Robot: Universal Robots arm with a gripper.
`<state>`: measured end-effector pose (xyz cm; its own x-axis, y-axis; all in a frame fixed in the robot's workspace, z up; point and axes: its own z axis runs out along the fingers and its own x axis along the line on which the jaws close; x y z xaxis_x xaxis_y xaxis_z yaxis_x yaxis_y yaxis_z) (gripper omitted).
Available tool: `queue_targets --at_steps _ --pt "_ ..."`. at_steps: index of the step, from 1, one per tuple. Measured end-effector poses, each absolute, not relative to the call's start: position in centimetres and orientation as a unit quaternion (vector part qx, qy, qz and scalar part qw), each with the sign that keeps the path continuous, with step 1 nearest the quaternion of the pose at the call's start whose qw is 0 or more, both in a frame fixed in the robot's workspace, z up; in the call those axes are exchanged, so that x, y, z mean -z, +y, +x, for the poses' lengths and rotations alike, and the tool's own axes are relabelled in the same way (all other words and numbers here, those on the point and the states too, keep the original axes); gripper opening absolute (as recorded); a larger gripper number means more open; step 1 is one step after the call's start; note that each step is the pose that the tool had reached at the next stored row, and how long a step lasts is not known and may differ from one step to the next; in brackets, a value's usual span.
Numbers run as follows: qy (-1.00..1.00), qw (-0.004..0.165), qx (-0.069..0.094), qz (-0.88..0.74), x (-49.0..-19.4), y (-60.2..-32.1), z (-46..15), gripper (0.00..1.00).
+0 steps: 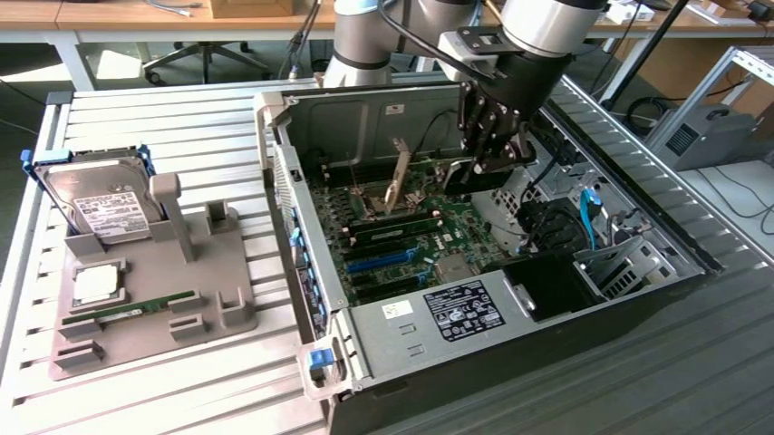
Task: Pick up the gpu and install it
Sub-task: 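Insert the gpu into the slot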
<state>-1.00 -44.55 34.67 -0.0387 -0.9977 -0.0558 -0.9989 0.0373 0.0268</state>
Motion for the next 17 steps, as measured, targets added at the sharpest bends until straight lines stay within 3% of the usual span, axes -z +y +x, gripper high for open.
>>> queue_targets --at_steps 17 --pt "0.72 0.014 -0.026 -0.693 -34.7 -44.6 -4.0 0.27"
